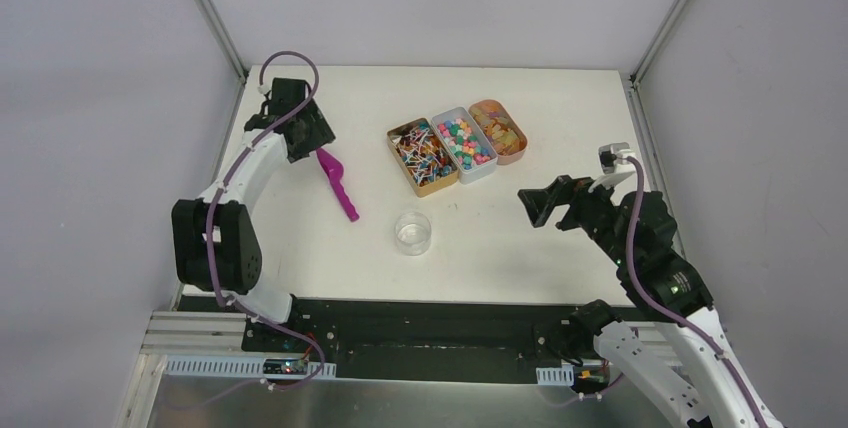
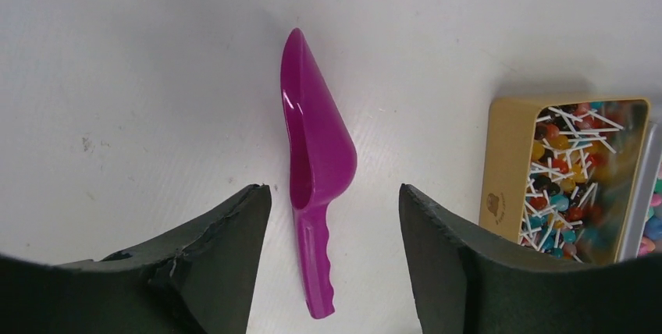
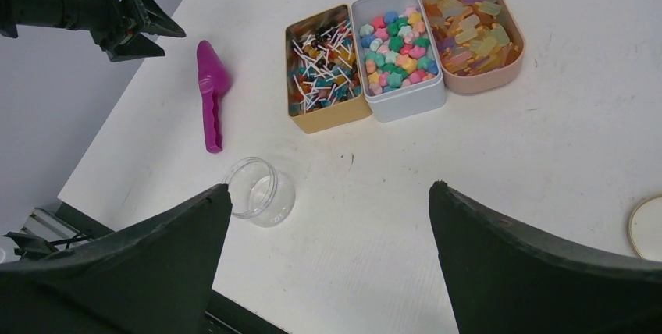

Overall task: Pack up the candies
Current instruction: Pick up the spatula from the center of the board.

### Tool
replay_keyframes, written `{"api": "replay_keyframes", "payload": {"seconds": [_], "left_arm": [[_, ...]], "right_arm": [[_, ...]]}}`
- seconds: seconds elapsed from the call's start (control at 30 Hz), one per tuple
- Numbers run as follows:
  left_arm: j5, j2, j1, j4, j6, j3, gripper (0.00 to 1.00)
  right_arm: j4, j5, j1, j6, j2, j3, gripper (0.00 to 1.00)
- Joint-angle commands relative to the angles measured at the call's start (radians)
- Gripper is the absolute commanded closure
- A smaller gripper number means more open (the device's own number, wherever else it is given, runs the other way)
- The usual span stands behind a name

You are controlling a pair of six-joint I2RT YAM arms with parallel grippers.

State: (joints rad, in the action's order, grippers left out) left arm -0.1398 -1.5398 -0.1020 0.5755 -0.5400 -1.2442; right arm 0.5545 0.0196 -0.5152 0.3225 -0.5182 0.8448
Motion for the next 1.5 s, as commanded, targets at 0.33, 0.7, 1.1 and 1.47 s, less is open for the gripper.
{"api": "replay_keyframes", "payload": {"seconds": [0.33,0.7,1.1,1.47], "left_arm": [[0.206,-0.168,0.079,-0.209,-0.073,0.084,0.44],[0.225,-0.198,0.082,-0.25,-0.111,0.1,0.9],[0.214,-0.033,0.084,-0.194,-0.202,0.126,1.0],[0.356,0.021,0.084,-0.016,-0.252,0.048,1.0]], "right_arm": [[-0.107,-0.091,-0.004,0.029,-0.017,-0.053,0.01],[-0.133,-0.124,-0.004,0.047,-0.031,-0.074,0.03],[-0.265,-0.138,-0.005,0.02,-0.098,-0.088,0.07],[-0.512,-0.193,-0.029,-0.071,-0.211,-0.052,0.08]]}}
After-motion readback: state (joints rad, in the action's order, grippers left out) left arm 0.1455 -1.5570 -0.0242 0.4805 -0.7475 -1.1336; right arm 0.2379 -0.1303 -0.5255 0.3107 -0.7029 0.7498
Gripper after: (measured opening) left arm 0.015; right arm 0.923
